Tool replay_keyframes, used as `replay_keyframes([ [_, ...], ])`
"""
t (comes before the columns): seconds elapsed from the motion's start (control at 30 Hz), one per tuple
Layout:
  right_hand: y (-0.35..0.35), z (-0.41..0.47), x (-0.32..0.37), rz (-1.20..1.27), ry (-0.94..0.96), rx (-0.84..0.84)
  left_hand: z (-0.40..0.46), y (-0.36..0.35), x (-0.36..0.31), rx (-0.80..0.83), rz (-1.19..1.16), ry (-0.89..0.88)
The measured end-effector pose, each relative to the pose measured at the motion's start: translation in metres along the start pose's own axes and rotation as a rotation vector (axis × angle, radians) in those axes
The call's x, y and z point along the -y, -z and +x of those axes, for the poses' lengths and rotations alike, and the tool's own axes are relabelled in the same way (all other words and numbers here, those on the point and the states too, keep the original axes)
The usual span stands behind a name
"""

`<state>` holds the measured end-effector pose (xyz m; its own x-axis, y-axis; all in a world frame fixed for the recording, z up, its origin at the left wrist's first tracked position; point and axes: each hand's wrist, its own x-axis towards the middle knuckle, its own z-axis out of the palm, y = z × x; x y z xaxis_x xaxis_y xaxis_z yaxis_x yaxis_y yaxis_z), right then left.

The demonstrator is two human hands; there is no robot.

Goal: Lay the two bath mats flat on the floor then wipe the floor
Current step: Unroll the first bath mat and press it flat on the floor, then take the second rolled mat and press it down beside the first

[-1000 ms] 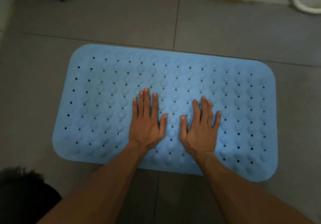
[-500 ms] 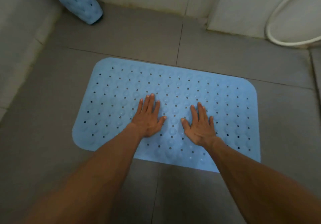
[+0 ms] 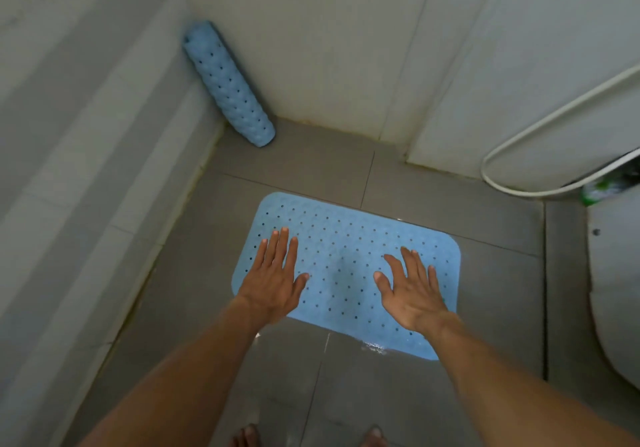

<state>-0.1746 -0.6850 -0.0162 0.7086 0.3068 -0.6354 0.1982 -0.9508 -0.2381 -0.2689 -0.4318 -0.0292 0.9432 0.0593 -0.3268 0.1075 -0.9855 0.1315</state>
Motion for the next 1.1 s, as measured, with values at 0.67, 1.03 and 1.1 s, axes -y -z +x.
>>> replay_keyframes([
  [0.67, 0.256, 0.052, 0.222, -0.021, 0.287, -0.268, 0.043, 0.245, 0.152, -0.210, -0.002, 0.214],
  [1.03, 0.280, 0.291, 0.382, -0.127, 0.387, -0.151, 0.249, 0.234, 0.337, -0.055, -0.005, 0.267],
  [1.1, 0.284, 0.329, 0.405, -0.149, 0.404, -0.152, 0.287, 0.235, 0.357, -0.039, -0.057, 0.270],
])
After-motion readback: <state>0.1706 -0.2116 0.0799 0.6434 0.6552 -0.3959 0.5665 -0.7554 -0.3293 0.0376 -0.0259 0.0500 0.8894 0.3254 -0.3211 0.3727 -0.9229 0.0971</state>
